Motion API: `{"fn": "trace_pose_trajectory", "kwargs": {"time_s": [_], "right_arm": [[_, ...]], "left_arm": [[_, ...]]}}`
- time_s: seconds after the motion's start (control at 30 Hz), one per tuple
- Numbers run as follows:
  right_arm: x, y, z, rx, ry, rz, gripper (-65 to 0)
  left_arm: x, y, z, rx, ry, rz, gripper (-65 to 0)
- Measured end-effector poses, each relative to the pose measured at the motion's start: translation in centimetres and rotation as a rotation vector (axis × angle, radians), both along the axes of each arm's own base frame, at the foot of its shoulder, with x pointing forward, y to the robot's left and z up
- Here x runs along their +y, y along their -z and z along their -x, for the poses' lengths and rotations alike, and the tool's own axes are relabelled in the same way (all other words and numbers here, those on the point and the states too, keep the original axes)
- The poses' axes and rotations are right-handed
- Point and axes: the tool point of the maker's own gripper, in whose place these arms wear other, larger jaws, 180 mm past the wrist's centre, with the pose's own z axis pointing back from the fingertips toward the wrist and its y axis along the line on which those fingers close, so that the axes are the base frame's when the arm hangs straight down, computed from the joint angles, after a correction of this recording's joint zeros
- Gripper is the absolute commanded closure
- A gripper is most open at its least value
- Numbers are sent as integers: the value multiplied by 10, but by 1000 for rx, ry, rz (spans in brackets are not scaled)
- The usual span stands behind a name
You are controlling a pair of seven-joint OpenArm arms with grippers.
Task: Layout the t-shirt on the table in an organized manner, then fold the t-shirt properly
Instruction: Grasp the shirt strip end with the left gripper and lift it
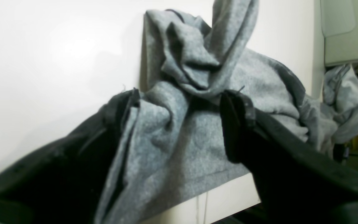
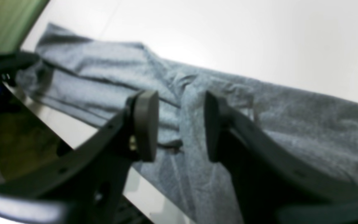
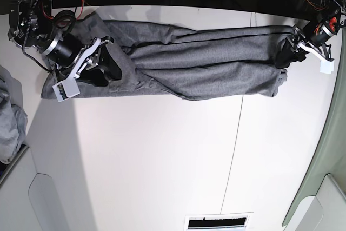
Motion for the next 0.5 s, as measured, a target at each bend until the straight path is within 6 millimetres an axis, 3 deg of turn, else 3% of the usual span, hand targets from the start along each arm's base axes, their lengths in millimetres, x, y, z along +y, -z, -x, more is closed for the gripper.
{"fn": "trace_pose_trajectory", "kwargs": {"time_s": [0.5], "right_arm": [[-2, 4, 1, 4, -5, 32, -244]], "left_arm": [[-39, 4, -40, -61, 117, -91, -421]]}}
